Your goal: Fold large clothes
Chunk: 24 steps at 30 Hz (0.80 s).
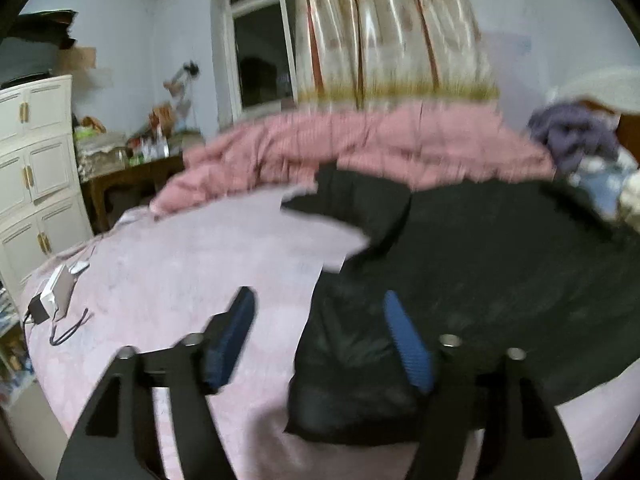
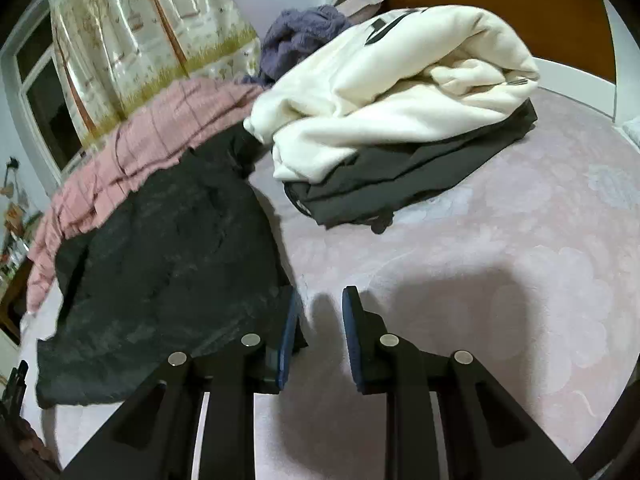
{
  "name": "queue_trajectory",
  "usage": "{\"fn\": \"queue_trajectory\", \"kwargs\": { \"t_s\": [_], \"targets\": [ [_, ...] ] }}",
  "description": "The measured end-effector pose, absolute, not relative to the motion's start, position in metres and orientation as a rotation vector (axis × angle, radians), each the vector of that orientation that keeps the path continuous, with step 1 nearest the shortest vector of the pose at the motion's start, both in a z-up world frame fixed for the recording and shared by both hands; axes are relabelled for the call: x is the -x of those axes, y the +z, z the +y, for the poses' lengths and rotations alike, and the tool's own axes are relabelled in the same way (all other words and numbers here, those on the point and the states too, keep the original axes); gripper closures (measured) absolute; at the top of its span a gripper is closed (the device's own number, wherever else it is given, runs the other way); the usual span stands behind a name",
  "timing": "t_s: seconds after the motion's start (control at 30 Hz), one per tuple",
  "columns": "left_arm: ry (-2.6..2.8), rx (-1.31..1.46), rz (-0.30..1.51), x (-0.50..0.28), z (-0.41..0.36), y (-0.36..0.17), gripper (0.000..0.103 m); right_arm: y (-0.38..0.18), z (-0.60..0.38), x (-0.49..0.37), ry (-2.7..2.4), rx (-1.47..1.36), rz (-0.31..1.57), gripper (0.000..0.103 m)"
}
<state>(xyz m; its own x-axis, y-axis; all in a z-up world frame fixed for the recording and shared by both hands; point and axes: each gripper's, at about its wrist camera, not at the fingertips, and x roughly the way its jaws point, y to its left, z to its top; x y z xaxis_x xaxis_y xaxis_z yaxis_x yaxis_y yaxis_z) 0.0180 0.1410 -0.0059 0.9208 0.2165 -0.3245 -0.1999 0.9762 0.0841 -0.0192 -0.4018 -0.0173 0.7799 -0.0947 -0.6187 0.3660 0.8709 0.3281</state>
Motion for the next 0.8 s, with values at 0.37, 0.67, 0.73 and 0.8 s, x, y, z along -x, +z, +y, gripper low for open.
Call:
{"fn": "queue_trajectory", "kwargs": {
  "t_s": [0.37,0.67,0.73,0.8],
  "targets": [
    [0.177,0.034,0.263,-0.002,0.134,0.010,0.005,0.010,-0.366,0.043,-0.311,-0.304,0.484,0.028],
    [0.154,0.021,0.233,0.007,0.126,0.012,0.001,0.019,-0.348,0.051,-0.268,-0.244,0.412,0.018],
    [0.139,0.022,0.239,0.008,0.122,0.012,0.001,0.018,-0.344,0.049,-0.275,-0.223,0.420,0.018],
    [0.117,0.022,0.245,0.009,0.116,0.013,0.001,0.018,-0.343,0.047,-0.269,-0.227,0.438,0.018]
  ]
}}
